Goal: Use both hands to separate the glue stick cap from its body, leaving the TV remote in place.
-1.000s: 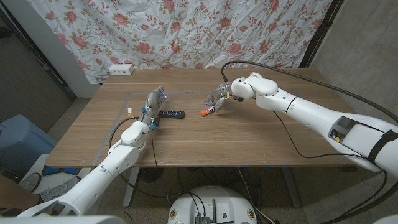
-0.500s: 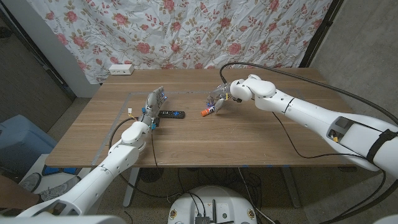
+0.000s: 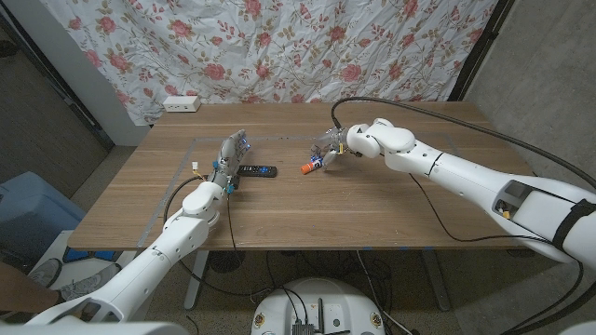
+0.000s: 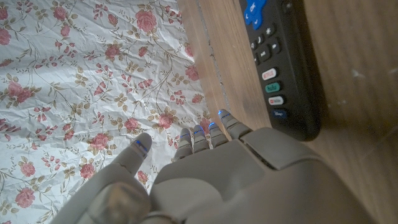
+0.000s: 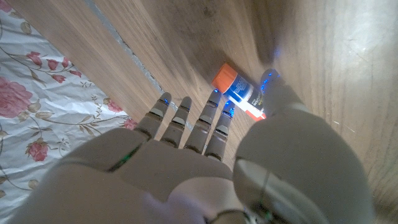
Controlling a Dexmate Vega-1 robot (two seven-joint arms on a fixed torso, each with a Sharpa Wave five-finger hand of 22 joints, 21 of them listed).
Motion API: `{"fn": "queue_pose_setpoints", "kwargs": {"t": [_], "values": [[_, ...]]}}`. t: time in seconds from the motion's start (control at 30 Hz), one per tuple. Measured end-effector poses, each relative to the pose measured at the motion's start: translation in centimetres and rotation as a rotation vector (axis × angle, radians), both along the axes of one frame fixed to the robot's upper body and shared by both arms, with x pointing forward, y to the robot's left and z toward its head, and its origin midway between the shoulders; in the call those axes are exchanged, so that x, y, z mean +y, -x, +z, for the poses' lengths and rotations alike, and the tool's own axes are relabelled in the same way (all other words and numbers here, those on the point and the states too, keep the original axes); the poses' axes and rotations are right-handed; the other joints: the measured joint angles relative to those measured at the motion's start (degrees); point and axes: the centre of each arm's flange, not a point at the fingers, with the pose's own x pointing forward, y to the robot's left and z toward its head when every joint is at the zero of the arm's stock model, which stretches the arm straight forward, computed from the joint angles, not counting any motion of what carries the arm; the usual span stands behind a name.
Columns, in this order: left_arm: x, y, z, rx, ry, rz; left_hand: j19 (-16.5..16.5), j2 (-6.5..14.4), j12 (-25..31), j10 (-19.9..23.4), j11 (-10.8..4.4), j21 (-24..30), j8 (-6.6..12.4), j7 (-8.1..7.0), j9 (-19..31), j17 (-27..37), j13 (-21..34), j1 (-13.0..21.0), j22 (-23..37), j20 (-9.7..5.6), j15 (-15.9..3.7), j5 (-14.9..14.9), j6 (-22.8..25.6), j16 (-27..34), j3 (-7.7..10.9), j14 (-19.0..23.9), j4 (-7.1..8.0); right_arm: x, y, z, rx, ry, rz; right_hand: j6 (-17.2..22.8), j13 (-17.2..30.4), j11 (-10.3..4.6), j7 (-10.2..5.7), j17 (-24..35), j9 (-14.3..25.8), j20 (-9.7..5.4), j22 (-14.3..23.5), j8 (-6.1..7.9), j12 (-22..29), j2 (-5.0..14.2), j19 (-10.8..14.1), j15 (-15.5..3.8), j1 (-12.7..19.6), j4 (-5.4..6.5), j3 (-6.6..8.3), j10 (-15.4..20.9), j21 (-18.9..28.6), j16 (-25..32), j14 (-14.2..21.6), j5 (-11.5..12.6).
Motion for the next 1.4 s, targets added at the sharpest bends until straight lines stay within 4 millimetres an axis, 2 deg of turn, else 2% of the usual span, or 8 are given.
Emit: {"fn": "queue_pose_setpoints", "kwargs": {"t": [0.27,0.3,0.4,0.43,0.67,1.07,1.27,1.4], "values": [[-0.1,0.0,0.0,0.001,0.002,0.001,0.0,0.0,0.0,0.0,0.0,0.0,0.0,0.0,0.0,0.0,0.0,0.0,0.0,0.0,0.0,0.0,0.0,0.0,0.0,0.0,0.0,-0.3,0.0,-0.4,-0.035,-0.024,0.035,3.0,-0.3,-0.28,0.03,0.0,0.0,-0.93,0.0,0.96,0.0,0.15,0.9,0.09,0.6,0.26,-0.53,3.7,0.0,0.3,1.5,0.5],[-0.1,0.0,-0.1,0.002,0.002,0.001,0.0,0.0,0.0,0.0,0.0,0.0,0.0,0.0,0.0,0.0,0.0,0.0,0.0,0.0,0.0,0.0,0.0,0.0,0.0,0.0,0.0,-0.3,0.0,-0.4,-0.04,-0.027,0.039,3.8,-0.3,-0.32,-0.04,0.0,0.1,-1.08,0.0,1.18,0.0,0.43,1.1,0.01,1.5,0.34,-0.61,4.2,0.0,0.4,1.9,0.5],[-0.2,0.0,-0.1,0.004,0.003,0.001,0.0,0.0,0.0,0.0,0.0,0.0,0.0,0.0,0.0,0.0,0.0,0.0,0.0,0.0,0.0,0.0,0.0,0.0,0.0,0.0,0.0,-0.4,0.0,-0.6,-0.05,-0.033,0.047,5.6,-0.3,-0.42,-0.07,0.0,0.3,-0.91,0.0,1.72,0.0,0.4,1.7,0.1,1.5,0.5,-0.77,5.3,0.0,0.4,2.6,0.7],[-0.2,0.0,-0.1,0.004,0.003,0.001,0.0,0.0,0.0,0.0,0.0,0.0,0.0,0.0,0.0,0.0,0.0,0.0,0.0,0.0,0.0,0.0,0.0,0.0,0.0,0.0,0.0,-0.4,0.0,-0.6,-0.051,-0.035,0.048,6.0,-0.3,-0.31,-0.05,0.0,0.3,-1.11,0.0,1.72,0.0,0.93,1.9,0.08,2.1,0.47,-0.98,5.4,0.0,0.6,3.0,0.7],[-0.2,-0.1,-0.2,0.006,0.005,0.001,0.0,0.0,0.0,0.0,0.0,0.0,0.0,0.2,0.0,0.0,0.0,0.0,0.0,0.0,0.0,-0.3,0.2,0.0,0.24,0.0,0.24,-0.7,-0.2,-1.1,-0.062,-0.048,0.055,8.1,-0.1,-0.37,0.0,0.2,0.3,-1.32,0.0,2.58,-0.3,0.36,2.1,0.09,3.4,0.33,-1.09,7.8,0.0,0.9,3.6,0.7],[-0.4,-0.2,-0.1,0.008,0.009,0.0,0.0,0.0,0.0,0.0,0.0,0.0,0.0,0.2,0.0,0.0,0.0,0.0,0.0,0.0,0.0,-0.3,0.2,0.0,0.24,0.0,0.24,-0.5,-0.4,-1.0,-0.091,-0.058,0.07,10.7,-0.1,-0.52,-0.03,0.6,0.3,-1.32,0.0,3.37,-0.3,2.11,2.1,0.07,5.2,0.26,-1.47,10.7,-0.3,1.4,4.4,0.7],[-0.5,-0.3,-0.2,0.009,0.011,0.0,0.0,0.0,0.0,0.0,0.0,0.0,0.0,0.2,0.0,0.0,0.0,0.0,0.0,0.0,0.0,-0.3,0.2,0.0,0.24,0.0,0.24,-0.5,-0.5,-1.1,-0.098,-0.06,0.066,13.3,0.0,-0.51,-0.07,1.0,0.3,-1.09,0.0,4.19,-0.3,2.73,1.9,0.0,5.8,0.84,-2.05,13.4,-0.4,1.9,5.1,0.7],[-0.5,-0.4,-0.2,0.01,0.012,0.0,0.0,0.0,0.0,0.0,0.0,0.0,0.0,0.2,0.0,0.0,0.0,0.0,0.0,0.0,0.0,-0.3,0.2,0.0,0.24,0.0,0.23,-0.5,-0.5,-1.1,-0.1,-0.064,0.064,14.6,0.2,-0.61,-0.06,1.2,0.3,-1.09,0.0,4.26,-0.3,3.11,1.9,-0.1,6.2,0.96,-2.54,14.9,-0.4,2.3,5.8,0.5]]}}
